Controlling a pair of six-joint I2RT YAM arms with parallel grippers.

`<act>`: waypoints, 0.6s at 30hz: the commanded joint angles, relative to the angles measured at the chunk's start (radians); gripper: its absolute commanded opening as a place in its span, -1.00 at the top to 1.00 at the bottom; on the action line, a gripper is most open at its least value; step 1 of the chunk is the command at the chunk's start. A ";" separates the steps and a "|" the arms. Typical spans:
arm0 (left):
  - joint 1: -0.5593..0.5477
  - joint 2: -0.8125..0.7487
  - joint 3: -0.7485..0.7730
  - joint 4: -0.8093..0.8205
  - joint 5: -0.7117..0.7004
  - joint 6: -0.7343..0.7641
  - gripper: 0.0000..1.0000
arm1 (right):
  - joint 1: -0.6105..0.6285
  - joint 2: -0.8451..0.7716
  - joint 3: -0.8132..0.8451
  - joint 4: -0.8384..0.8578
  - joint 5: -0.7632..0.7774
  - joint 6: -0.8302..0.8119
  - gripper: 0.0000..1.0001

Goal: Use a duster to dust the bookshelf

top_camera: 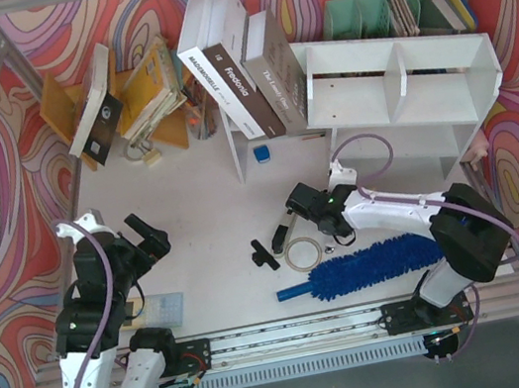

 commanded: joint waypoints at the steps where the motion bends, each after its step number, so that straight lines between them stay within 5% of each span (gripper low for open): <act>1: -0.004 0.007 -0.017 -0.002 0.001 -0.005 -0.97 | -0.030 0.033 0.026 0.061 0.005 -0.046 0.49; 11: -0.005 0.018 -0.017 -0.001 0.000 -0.004 -0.96 | -0.066 0.067 0.015 0.105 0.004 -0.066 0.48; 18: -0.004 0.029 -0.015 -0.002 -0.001 -0.003 -0.97 | -0.077 0.082 0.014 0.098 0.005 -0.072 0.26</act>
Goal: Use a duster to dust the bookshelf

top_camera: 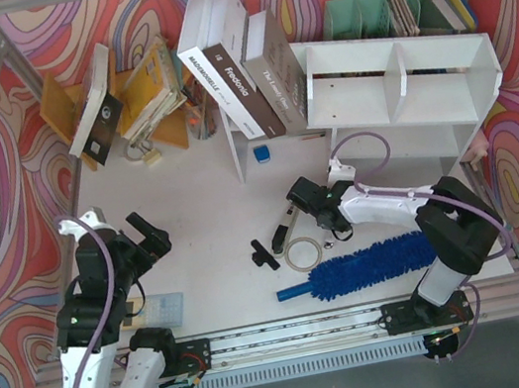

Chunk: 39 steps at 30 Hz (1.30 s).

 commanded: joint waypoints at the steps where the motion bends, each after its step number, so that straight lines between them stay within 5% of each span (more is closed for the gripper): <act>1: -0.004 0.010 -0.015 -0.003 -0.002 -0.003 -0.97 | -0.009 0.012 0.015 -0.009 0.023 -0.006 0.25; 11: -0.004 0.015 -0.016 -0.002 -0.006 -0.003 -0.97 | -0.009 -0.040 0.009 -0.042 0.037 -0.002 -0.05; 29: -0.004 -0.005 -0.018 0.009 0.029 0.007 -0.97 | -0.008 -0.433 -0.117 -0.217 -0.039 0.109 -0.13; 39: -0.005 0.000 -0.020 0.008 0.034 0.008 -0.97 | -0.008 -0.515 -0.136 -0.326 -0.116 0.130 -0.21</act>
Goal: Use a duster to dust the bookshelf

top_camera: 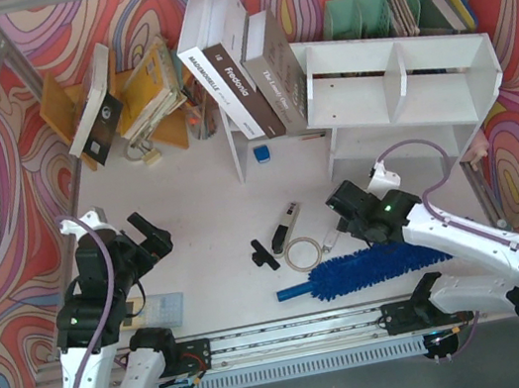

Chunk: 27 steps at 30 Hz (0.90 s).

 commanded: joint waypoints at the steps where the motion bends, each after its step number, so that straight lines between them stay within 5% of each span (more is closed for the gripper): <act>1: -0.005 0.001 -0.019 0.007 0.004 0.006 -0.97 | -0.007 -0.024 -0.002 -0.112 -0.020 0.044 -0.21; 8: -0.008 0.003 -0.019 -0.001 -0.008 0.002 -0.97 | -0.007 -0.114 -0.068 -0.201 0.010 0.187 -0.37; 15: -0.013 0.009 -0.019 -0.004 -0.015 -0.001 -0.97 | -0.008 -0.138 -0.135 -0.195 0.010 0.239 -0.95; 27: -0.014 0.041 -0.018 0.006 0.002 0.004 -0.97 | -0.008 -0.188 -0.236 -0.186 0.030 0.376 -0.96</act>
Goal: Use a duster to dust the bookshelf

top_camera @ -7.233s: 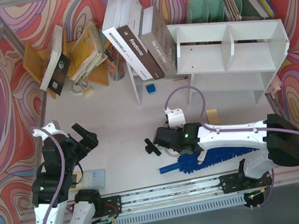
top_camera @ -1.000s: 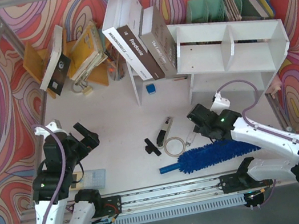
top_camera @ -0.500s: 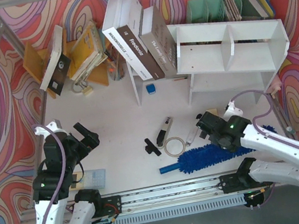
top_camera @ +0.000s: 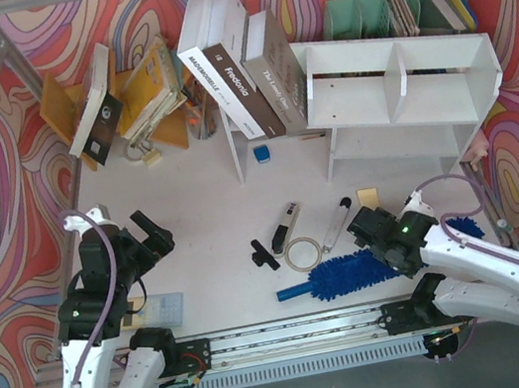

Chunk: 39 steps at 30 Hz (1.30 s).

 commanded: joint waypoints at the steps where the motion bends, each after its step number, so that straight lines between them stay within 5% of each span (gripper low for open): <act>1: -0.005 0.012 -0.017 0.010 0.021 0.009 -0.97 | -0.007 -0.009 -0.029 -0.010 0.045 0.065 -0.96; 27: -0.023 0.037 -0.022 0.035 0.066 0.016 -0.97 | -0.008 0.039 -0.123 0.061 0.035 0.196 -0.75; 35: -0.037 0.044 -0.020 0.036 0.060 0.018 -0.97 | -0.007 -0.015 -0.131 0.036 0.054 0.227 -0.06; 39: -0.062 0.047 -0.008 0.015 -0.002 0.018 -0.97 | -0.007 -0.049 -0.130 0.021 0.067 0.236 0.09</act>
